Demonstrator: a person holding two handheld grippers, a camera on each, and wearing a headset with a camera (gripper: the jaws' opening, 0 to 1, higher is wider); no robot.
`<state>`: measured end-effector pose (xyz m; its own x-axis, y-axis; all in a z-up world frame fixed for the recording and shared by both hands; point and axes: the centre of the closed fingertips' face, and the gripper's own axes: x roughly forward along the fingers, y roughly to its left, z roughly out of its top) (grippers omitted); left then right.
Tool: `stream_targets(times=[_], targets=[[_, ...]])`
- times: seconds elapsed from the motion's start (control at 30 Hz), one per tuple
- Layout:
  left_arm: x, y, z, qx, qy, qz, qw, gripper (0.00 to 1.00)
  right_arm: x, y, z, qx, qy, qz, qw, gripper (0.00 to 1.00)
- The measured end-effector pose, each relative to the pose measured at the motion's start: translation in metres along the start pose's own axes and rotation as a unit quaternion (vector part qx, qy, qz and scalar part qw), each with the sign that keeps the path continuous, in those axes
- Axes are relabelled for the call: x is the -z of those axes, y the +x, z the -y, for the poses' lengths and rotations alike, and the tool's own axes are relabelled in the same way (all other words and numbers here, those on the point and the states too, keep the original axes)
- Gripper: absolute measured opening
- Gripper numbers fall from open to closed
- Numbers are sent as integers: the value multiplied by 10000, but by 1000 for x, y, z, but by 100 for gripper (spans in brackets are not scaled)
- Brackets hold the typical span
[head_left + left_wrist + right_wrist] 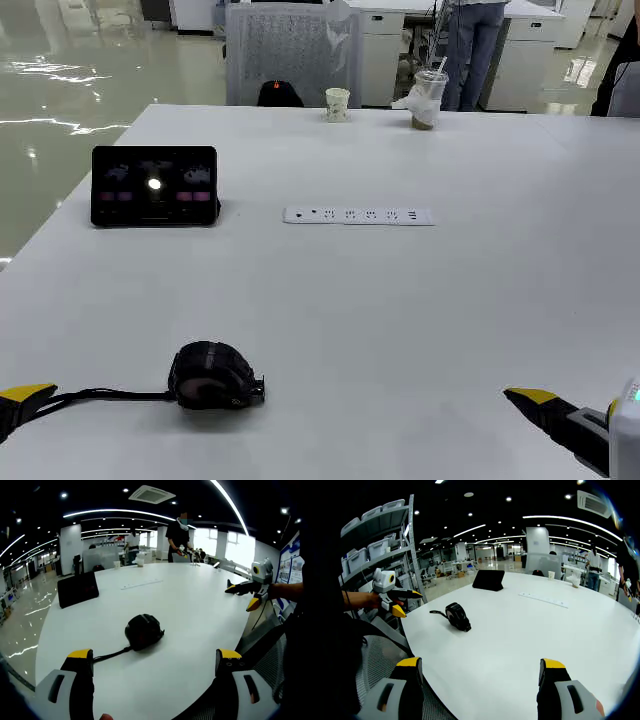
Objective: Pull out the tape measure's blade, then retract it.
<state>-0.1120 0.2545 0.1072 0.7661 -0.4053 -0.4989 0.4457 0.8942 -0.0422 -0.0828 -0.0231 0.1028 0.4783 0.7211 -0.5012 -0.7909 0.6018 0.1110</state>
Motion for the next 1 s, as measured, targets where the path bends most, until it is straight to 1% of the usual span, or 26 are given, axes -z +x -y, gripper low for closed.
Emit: stream_targets(times=[0.4,0.57,1.0], targets=[[3,0,1,25,25,-37,10000,99,2,-1,-1,-7,-30,-48,10000,96],[3,0,1,27,27,-52,10000,99,0,-1,-2,-13,-82,11,10000,98],[4,2,2,60,82,-117,9999,99,0,1,1,-14,-158,-18,9999,99]])
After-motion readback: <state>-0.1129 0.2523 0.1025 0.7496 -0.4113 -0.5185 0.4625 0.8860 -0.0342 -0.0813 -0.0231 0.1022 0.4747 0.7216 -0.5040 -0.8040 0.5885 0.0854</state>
